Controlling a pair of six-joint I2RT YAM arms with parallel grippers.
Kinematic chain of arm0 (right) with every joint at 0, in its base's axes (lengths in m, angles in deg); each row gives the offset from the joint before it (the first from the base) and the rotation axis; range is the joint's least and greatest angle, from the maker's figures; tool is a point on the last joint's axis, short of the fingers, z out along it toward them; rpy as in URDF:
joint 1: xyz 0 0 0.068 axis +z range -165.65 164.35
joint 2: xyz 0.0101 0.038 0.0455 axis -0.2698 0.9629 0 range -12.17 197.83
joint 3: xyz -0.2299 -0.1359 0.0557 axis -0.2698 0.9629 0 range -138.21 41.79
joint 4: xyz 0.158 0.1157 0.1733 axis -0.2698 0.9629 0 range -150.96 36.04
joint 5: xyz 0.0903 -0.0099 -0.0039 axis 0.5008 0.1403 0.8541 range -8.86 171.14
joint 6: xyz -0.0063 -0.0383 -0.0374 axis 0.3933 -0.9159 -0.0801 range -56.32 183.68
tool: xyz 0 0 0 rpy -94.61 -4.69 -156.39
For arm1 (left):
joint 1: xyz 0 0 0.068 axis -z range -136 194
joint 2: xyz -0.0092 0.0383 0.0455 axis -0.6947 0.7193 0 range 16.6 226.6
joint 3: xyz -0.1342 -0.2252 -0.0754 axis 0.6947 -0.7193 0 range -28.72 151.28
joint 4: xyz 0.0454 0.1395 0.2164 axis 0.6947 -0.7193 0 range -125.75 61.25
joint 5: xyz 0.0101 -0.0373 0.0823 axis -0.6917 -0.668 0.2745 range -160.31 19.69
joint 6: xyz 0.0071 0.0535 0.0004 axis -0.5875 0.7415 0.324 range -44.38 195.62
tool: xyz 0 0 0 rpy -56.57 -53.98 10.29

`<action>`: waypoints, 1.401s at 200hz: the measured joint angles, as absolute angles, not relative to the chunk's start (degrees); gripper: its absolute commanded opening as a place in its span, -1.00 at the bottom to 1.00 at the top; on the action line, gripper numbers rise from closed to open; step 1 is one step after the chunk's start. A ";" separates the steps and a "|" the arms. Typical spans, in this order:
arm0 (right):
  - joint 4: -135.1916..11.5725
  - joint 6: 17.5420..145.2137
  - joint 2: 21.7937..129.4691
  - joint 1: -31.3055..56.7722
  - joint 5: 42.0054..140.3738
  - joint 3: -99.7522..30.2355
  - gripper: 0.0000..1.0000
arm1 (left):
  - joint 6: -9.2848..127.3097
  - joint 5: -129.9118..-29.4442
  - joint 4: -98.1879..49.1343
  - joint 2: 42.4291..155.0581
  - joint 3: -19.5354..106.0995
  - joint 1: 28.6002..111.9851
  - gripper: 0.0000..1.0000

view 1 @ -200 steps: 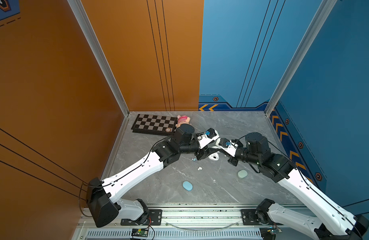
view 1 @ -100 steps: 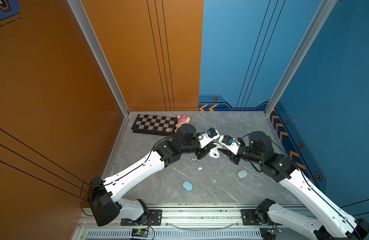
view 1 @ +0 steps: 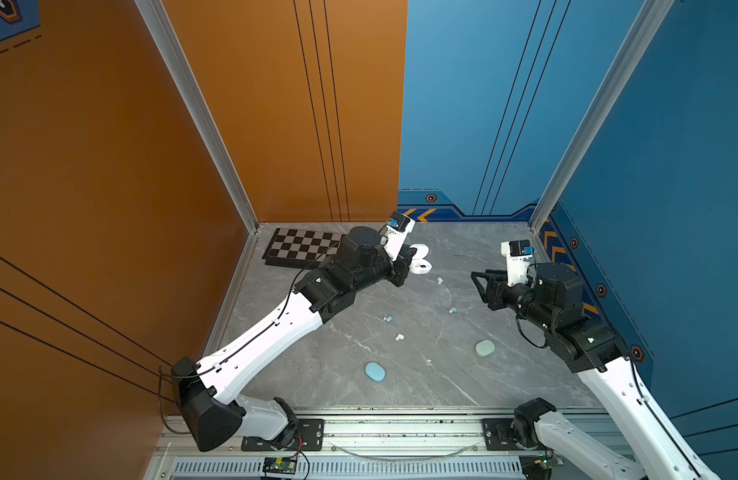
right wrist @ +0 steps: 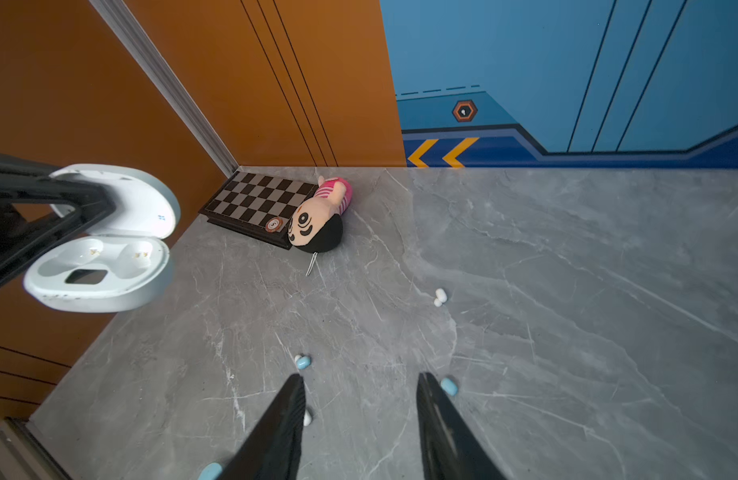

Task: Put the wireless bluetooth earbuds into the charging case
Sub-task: 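Release the case base with the right gripper while the left holds the lid, then lower the right gripper onto the white earbud and close on it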

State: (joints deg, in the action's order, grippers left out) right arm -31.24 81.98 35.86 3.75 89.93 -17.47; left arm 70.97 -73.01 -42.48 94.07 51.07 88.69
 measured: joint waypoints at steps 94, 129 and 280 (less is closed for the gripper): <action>-26.85 104.54 41.11 0.60 99.16 -18.04 -0.06 | 67.67 -75.28 -39.97 83.54 39.88 93.32 -1.00; -26.13 108.63 46.24 0.45 103.75 -18.45 -0.03 | 66.93 -75.78 -38.81 83.41 39.81 93.69 -1.00; -22.79 92.30 83.99 -4.84 103.14 -36.55 -0.01 | 60.46 -79.32 -18.33 75.95 15.47 93.67 -1.00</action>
State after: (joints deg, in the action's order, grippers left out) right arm -22.79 92.30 83.99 -4.84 103.14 -36.55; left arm 60.46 -79.32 -18.33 75.95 15.47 93.67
